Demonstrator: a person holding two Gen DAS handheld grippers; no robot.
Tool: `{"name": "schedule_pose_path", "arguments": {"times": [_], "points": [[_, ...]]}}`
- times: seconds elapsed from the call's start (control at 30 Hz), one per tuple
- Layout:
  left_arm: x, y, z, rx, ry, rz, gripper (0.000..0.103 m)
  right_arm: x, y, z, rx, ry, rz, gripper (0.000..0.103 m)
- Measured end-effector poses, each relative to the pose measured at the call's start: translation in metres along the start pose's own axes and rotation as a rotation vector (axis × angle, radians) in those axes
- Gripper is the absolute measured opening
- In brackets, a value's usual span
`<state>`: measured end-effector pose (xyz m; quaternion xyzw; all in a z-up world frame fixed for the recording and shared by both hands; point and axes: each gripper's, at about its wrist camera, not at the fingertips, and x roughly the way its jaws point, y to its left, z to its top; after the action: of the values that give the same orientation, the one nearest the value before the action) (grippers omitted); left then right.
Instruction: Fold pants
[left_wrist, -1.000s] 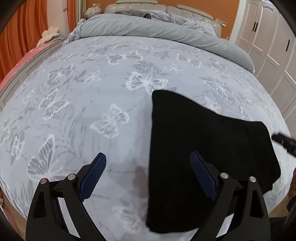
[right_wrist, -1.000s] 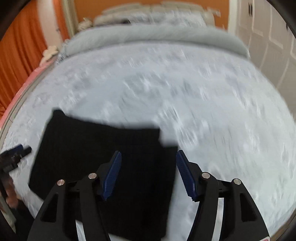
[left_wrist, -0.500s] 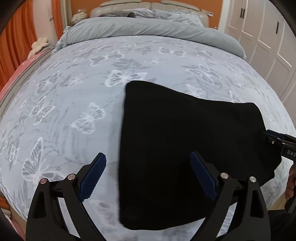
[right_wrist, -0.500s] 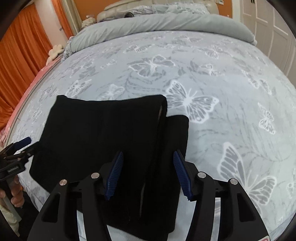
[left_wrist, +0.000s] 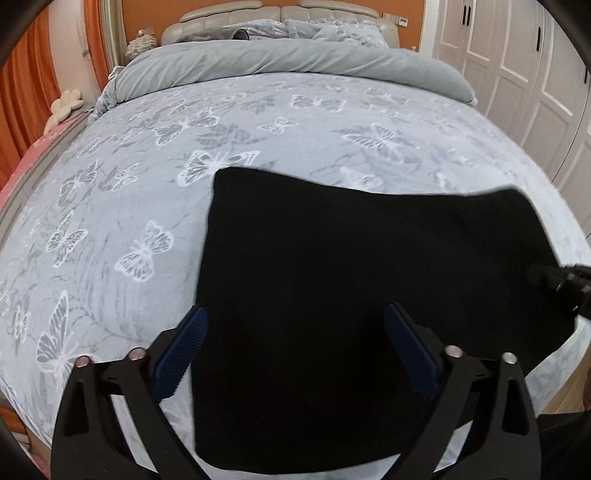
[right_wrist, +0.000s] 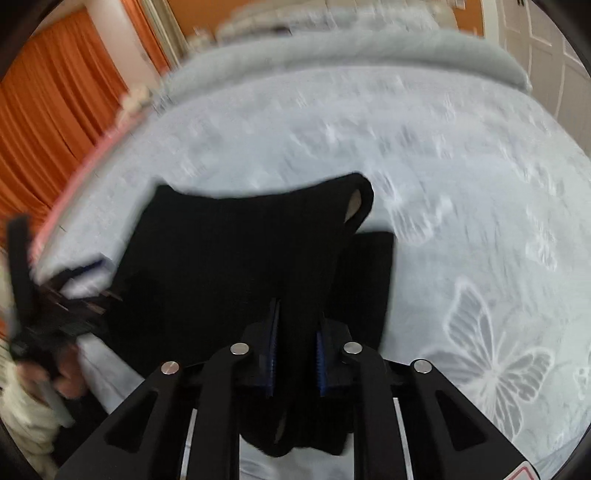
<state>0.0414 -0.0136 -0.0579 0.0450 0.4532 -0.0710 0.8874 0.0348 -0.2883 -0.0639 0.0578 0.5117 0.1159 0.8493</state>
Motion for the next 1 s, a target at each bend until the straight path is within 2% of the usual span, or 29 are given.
{"name": "schedule_pose_path", "arguments": {"times": [0.03,0.07,0.17,0.23,0.27,0.33,0.4,0.53,0.63,0.77,0.9,0.93,1.0], "points": [[0.004,0.002,-0.002,0.004,0.01,0.009,0.096,0.017,-0.008,-0.004,0.026,0.03,-0.002,0.028],[0.008,0.003,-0.004,0.003,0.021,0.011,0.096,0.018,-0.012,-0.004,0.056,0.019,0.034,0.028],[0.004,0.012,-0.006,-0.02,0.019,0.0,0.096,-0.007,-0.009,0.0,0.053,-0.027,0.02,0.034],[-0.004,0.016,-0.007,-0.027,-0.001,0.003,0.096,-0.021,-0.01,-0.001,0.06,-0.077,-0.03,0.065],[-0.007,0.018,-0.008,-0.028,-0.008,0.003,0.096,-0.025,-0.013,-0.001,0.077,-0.091,-0.041,0.068],[-0.009,0.021,-0.01,-0.026,-0.009,0.004,0.097,-0.021,-0.019,0.0,0.108,-0.081,-0.034,0.068],[-0.009,0.025,-0.013,-0.028,-0.001,0.007,0.098,-0.01,-0.021,0.0,0.125,-0.036,-0.02,0.068],[-0.011,0.033,-0.018,-0.042,0.018,0.0,0.098,0.006,-0.01,-0.004,0.098,0.017,-0.015,0.068],[-0.015,0.037,-0.021,-0.041,0.019,0.012,0.098,0.011,0.0,-0.006,0.071,0.032,-0.034,0.08],[-0.014,0.041,-0.025,-0.059,0.048,-0.019,0.098,0.018,0.002,-0.011,0.074,0.054,-0.046,0.083],[-0.009,0.044,-0.029,-0.106,0.084,-0.086,0.098,0.019,-0.002,-0.013,0.103,0.065,-0.041,0.085],[-0.008,0.047,-0.03,-0.128,0.095,-0.116,0.098,0.02,-0.006,-0.015,0.126,0.07,-0.032,0.085],[-0.002,0.053,-0.031,-0.187,0.145,-0.224,0.098,0.021,-0.013,-0.019,0.179,0.088,0.004,0.085]]}}
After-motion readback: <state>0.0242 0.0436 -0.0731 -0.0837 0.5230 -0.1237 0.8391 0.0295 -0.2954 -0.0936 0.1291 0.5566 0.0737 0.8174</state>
